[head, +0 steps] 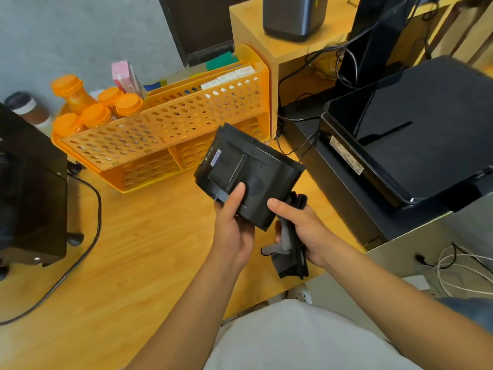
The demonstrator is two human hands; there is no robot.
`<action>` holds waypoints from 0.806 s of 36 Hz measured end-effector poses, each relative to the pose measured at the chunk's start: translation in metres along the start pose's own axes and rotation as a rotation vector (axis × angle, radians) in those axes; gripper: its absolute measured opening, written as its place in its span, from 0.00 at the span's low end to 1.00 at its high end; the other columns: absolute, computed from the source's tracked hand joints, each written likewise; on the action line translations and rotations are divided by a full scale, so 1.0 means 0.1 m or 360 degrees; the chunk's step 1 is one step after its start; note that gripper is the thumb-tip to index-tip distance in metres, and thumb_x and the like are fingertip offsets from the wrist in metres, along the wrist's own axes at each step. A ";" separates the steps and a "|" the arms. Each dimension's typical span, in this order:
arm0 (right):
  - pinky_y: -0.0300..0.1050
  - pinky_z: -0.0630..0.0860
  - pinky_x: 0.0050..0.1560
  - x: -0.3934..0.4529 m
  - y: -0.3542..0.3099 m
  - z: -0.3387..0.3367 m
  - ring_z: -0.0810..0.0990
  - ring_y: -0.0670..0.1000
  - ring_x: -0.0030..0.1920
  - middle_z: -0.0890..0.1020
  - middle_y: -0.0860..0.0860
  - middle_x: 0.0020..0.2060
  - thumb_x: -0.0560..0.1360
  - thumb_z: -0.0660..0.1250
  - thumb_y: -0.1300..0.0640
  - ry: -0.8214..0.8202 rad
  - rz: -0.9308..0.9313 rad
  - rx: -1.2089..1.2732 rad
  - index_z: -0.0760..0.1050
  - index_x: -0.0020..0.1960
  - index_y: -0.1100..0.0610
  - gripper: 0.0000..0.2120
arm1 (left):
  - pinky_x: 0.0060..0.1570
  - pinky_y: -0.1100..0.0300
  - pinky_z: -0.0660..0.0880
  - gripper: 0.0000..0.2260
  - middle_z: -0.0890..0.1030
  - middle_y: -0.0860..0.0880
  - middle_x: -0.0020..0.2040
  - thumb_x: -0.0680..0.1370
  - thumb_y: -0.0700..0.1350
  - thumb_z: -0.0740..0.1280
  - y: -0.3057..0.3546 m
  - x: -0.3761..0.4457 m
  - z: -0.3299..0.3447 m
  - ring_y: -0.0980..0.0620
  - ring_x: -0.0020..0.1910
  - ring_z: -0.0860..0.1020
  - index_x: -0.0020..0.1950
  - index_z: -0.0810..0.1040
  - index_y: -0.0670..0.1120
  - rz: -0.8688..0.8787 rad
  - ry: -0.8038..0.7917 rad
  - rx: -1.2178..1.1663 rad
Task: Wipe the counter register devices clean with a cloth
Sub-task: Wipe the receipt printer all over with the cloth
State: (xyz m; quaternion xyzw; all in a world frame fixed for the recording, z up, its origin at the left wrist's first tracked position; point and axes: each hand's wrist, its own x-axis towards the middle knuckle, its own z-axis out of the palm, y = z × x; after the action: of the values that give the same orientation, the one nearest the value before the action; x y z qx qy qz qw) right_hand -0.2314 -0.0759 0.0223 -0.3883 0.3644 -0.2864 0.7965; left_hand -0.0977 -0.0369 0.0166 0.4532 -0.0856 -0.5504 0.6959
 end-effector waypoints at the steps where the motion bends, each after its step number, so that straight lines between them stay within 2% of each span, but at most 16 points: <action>1: 0.50 0.83 0.32 -0.01 0.01 0.00 0.85 0.51 0.35 0.86 0.51 0.38 0.64 0.81 0.48 -0.0016 -0.0019 -0.0025 0.86 0.47 0.47 0.13 | 0.67 0.43 0.76 0.33 0.78 0.38 0.71 0.74 0.48 0.73 0.00 -0.01 0.00 0.38 0.70 0.76 0.77 0.69 0.43 0.0011 -0.0012 0.0021; 3: 0.65 0.85 0.42 -0.04 0.02 0.00 0.87 0.54 0.51 0.87 0.53 0.52 0.64 0.82 0.50 -0.0021 -0.0018 -0.0051 0.83 0.57 0.50 0.23 | 0.68 0.41 0.75 0.35 0.78 0.39 0.71 0.72 0.48 0.76 0.00 -0.02 0.00 0.39 0.70 0.77 0.77 0.69 0.45 0.0069 -0.0031 0.0083; 4: 0.68 0.84 0.44 -0.04 0.02 0.01 0.86 0.55 0.54 0.86 0.53 0.54 0.64 0.82 0.51 -0.0007 -0.0027 -0.0037 0.82 0.59 0.51 0.25 | 0.68 0.42 0.75 0.37 0.78 0.40 0.70 0.70 0.48 0.77 -0.01 -0.03 -0.01 0.39 0.69 0.78 0.77 0.68 0.46 0.0116 -0.0034 0.0129; 5: 0.68 0.84 0.44 -0.04 0.02 0.02 0.86 0.54 0.52 0.87 0.53 0.54 0.64 0.82 0.52 0.0007 -0.0043 -0.0013 0.82 0.59 0.52 0.24 | 0.67 0.42 0.76 0.38 0.79 0.40 0.70 0.69 0.49 0.77 -0.01 -0.03 -0.01 0.40 0.69 0.78 0.77 0.68 0.46 0.0169 -0.0043 0.0176; 8: 0.60 0.84 0.39 0.00 0.01 0.03 0.85 0.46 0.37 0.87 0.51 0.44 0.67 0.80 0.56 -0.0038 -0.0094 0.0125 0.83 0.54 0.54 0.17 | 0.69 0.41 0.75 0.40 0.78 0.41 0.71 0.68 0.49 0.78 0.02 -0.03 0.00 0.41 0.69 0.78 0.77 0.67 0.47 0.0268 -0.0063 0.0261; 10: 0.60 0.84 0.39 0.05 -0.02 0.01 0.85 0.47 0.38 0.87 0.52 0.44 0.67 0.79 0.58 -0.0125 -0.0126 0.0218 0.84 0.52 0.53 0.14 | 0.69 0.44 0.75 0.45 0.78 0.44 0.71 0.65 0.52 0.82 0.05 -0.02 -0.02 0.44 0.68 0.79 0.78 0.65 0.49 0.0291 -0.0091 0.0287; 12: 0.58 0.84 0.40 0.09 -0.08 -0.02 0.86 0.53 0.44 0.87 0.54 0.49 0.66 0.79 0.57 -0.0159 -0.0150 0.0252 0.86 0.51 0.52 0.14 | 0.69 0.48 0.74 0.53 0.79 0.47 0.69 0.61 0.60 0.84 0.10 -0.03 -0.06 0.48 0.67 0.79 0.80 0.62 0.49 0.0261 -0.0127 0.0251; 14: 0.52 0.84 0.37 0.13 -0.17 -0.09 0.85 0.55 0.46 0.87 0.53 0.48 0.65 0.78 0.56 -0.0178 -0.0148 0.0293 0.87 0.49 0.52 0.13 | 0.74 0.45 0.69 0.48 0.80 0.45 0.64 0.63 0.65 0.80 0.17 -0.01 -0.12 0.46 0.66 0.77 0.77 0.67 0.49 0.0200 -0.0173 0.0144; 16: 0.49 0.84 0.36 0.18 -0.26 -0.20 0.87 0.51 0.42 0.88 0.52 0.44 0.64 0.76 0.55 -0.0237 -0.0111 0.0354 0.88 0.47 0.53 0.11 | 0.78 0.41 0.62 0.36 0.79 0.42 0.58 0.65 0.66 0.77 0.27 0.02 -0.18 0.43 0.65 0.75 0.67 0.73 0.51 0.0135 -0.0222 0.0035; 17: 0.50 0.84 0.37 0.18 -0.31 -0.24 0.86 0.49 0.39 0.88 0.51 0.41 0.64 0.76 0.55 -0.0256 -0.0081 0.0357 0.88 0.45 0.53 0.10 | 0.78 0.41 0.61 0.36 0.79 0.41 0.57 0.63 0.67 0.78 0.32 0.05 -0.22 0.42 0.66 0.75 0.64 0.74 0.51 0.0119 -0.0223 0.0013; 20: 0.54 0.84 0.38 0.22 -0.43 -0.38 0.85 0.47 0.34 0.87 0.49 0.37 0.63 0.76 0.52 -0.0337 0.0017 0.0246 0.88 0.44 0.53 0.10 | 0.75 0.44 0.65 0.39 0.80 0.42 0.59 0.64 0.69 0.77 0.55 0.15 -0.32 0.43 0.64 0.77 0.66 0.74 0.49 0.0122 -0.0221 -0.0059; 21: 0.53 0.84 0.36 0.23 -0.47 -0.40 0.86 0.49 0.37 0.88 0.51 0.41 0.64 0.76 0.53 -0.0373 0.0043 0.0203 0.88 0.46 0.53 0.11 | 0.72 0.45 0.67 0.37 0.81 0.43 0.59 0.68 0.70 0.73 0.63 0.20 -0.35 0.43 0.62 0.79 0.68 0.74 0.49 0.0103 -0.0223 -0.0047; 23: 0.57 0.84 0.38 0.27 -0.54 -0.44 0.87 0.57 0.50 0.87 0.57 0.53 0.65 0.77 0.55 -0.0413 0.0125 0.0090 0.86 0.54 0.54 0.18 | 0.62 0.45 0.73 0.31 0.84 0.45 0.59 0.75 0.70 0.63 0.76 0.32 -0.42 0.45 0.57 0.82 0.68 0.73 0.50 0.0069 -0.0205 0.0171; 25: 0.61 0.83 0.41 0.31 -0.61 -0.47 0.85 0.61 0.55 0.85 0.59 0.58 0.63 0.79 0.55 -0.0389 0.0228 -0.0082 0.84 0.59 0.55 0.25 | 0.54 0.48 0.78 0.31 0.85 0.45 0.59 0.77 0.70 0.58 0.84 0.43 -0.48 0.44 0.56 0.84 0.71 0.73 0.50 0.0000 -0.0169 0.0436; 27: 0.63 0.83 0.43 0.34 -0.68 -0.50 0.85 0.60 0.54 0.85 0.60 0.58 0.62 0.80 0.54 -0.0400 0.0347 -0.0212 0.83 0.61 0.56 0.27 | 0.54 0.48 0.83 0.35 0.84 0.43 0.63 0.76 0.71 0.58 0.89 0.48 -0.51 0.42 0.59 0.84 0.73 0.75 0.48 -0.0157 -0.0221 0.0590; 29: 0.63 0.82 0.44 0.38 -0.76 -0.53 0.85 0.60 0.51 0.85 0.60 0.56 0.63 0.80 0.54 -0.0462 0.0476 -0.0283 0.84 0.58 0.56 0.24 | 0.53 0.48 0.84 0.38 0.85 0.42 0.61 0.71 0.71 0.66 0.92 0.49 -0.53 0.42 0.57 0.85 0.69 0.80 0.45 -0.0346 -0.0250 0.0706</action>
State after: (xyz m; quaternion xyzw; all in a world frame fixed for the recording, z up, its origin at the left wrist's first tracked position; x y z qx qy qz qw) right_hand -0.2659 -0.1668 0.0487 -0.4358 0.3234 -0.0729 0.8368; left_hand 0.0168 -0.0508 0.0341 0.5571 -0.2088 -0.6234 0.5074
